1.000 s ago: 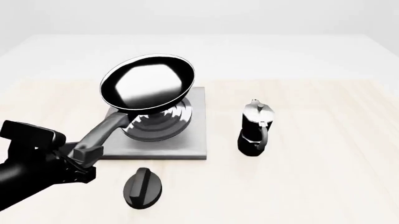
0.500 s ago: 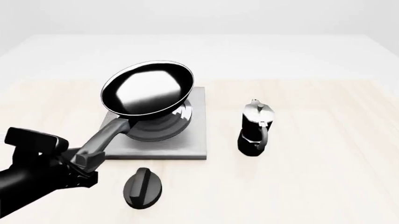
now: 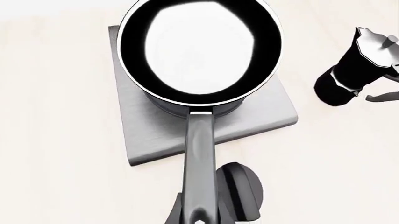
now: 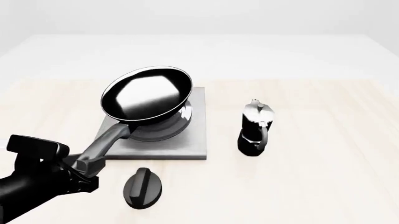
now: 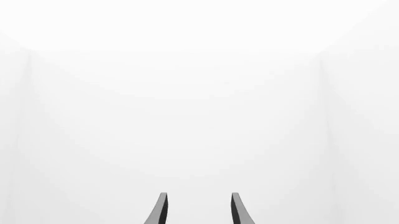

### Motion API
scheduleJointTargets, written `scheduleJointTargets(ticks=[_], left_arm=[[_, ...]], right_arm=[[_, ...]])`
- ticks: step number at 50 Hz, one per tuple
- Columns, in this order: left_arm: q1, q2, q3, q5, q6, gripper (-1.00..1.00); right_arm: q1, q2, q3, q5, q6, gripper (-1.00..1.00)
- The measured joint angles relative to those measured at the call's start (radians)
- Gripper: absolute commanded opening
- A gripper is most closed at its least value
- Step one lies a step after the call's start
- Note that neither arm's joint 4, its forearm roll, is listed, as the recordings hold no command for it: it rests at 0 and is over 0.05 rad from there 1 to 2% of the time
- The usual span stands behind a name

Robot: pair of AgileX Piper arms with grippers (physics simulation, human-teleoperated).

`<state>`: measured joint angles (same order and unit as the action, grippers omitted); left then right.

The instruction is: Put the frying pan on the stove.

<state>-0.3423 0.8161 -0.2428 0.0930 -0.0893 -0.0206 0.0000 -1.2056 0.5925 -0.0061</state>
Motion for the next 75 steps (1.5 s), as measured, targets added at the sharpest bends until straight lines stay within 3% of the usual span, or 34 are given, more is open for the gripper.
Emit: scheduleJointTargets(ticks=[64, 65, 75], left_arm=[[0.009, 0.158, 0.050, -0.157, -0.010, -1.00], [0.010, 0.158, 0.050, -0.159, -0.010, 1.00], [0.016, 0.158, 0.050, -0.161, -0.002, 1.00]], right_arm=[[0.002, 0.000, -0.008, 0.009, -0.005, 1.00], [0.002, 0.000, -0.009, 0.009, -0.005, 1.00], [0.003, 0.000, -0.006, 0.007, -0.005, 1.00]])
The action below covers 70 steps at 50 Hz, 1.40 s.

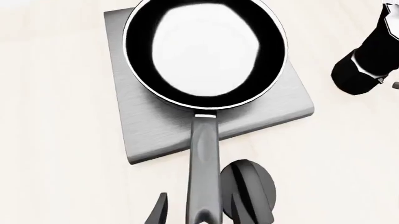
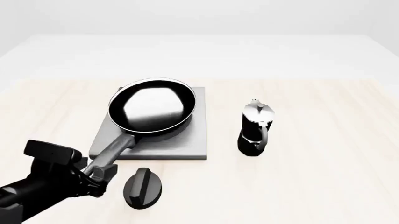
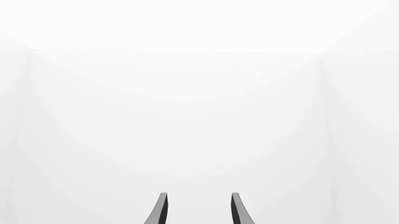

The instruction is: Put the frying pan on the stove.

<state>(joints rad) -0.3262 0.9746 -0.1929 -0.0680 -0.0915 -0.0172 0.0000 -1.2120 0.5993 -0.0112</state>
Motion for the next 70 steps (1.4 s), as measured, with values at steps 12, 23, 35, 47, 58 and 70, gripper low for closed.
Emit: scheduleJointTargets(ticks=[12, 23, 35, 47, 58, 70], left_arm=[[0.008, -0.013, -0.009, 0.018, 0.008, 1.00], [0.005, -0.087, -0.046, 0.089, 0.013, 1.00], [0.009, -0.199, -0.122, 0.202, 0.041, 1.00], [0.016, -0.300, -0.232, 0.315, 0.099, 1.00], [0.022, -0.371, -0.366, 0.409, 0.169, 1.00], [0.009, -0.437, -0.480, 0.465, 0.222, 1.00]], right_arm=[[-0.001, 0.000, 0.006, -0.006, 0.002, 1.00], [-0.002, 0.000, 0.005, -0.006, 0.004, 1.00], [-0.001, 0.000, 0.004, -0.006, 0.005, 1.00], [0.001, 0.000, -0.003, 0.000, 0.004, 1.00], [0.003, 0.000, -0.010, 0.008, 0.002, 1.00], [0.002, 0.000, -0.013, 0.010, 0.002, 1.00]])
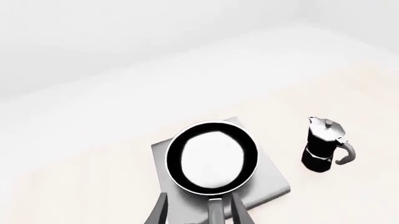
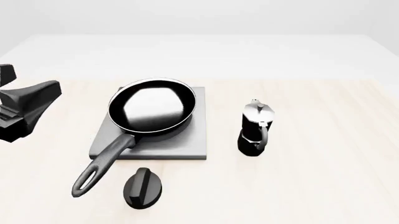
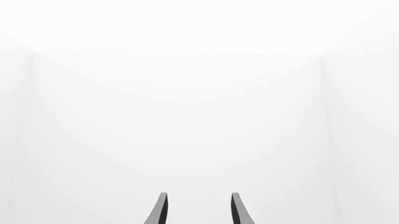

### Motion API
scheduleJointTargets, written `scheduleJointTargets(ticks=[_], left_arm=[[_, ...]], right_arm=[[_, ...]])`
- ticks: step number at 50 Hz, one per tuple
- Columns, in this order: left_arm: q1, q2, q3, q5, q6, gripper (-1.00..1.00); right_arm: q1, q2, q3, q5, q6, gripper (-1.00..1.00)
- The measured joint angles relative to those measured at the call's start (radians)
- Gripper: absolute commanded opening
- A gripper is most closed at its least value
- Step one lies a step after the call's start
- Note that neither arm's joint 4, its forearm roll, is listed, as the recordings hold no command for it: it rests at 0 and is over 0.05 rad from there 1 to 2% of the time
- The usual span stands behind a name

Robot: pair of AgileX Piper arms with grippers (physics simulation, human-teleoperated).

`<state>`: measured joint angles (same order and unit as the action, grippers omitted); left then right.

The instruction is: Put the frying pan on the stove.

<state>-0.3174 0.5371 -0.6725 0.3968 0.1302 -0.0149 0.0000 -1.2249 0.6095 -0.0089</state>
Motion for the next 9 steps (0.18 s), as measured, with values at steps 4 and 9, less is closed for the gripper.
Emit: scheduleJointTargets(ticks=[4, 9], left_arm=[[-0.008, -0.021, -0.025, 0.008, 0.009, 1.00], [-0.016, -0.048, -0.050, 0.014, 0.016, 1.00]], right_arm=[[-0.001, 0.000, -0.002, 0.002, 0.001, 1.00], [-0.002, 0.000, -0.005, 0.004, 0.001, 1.00]])
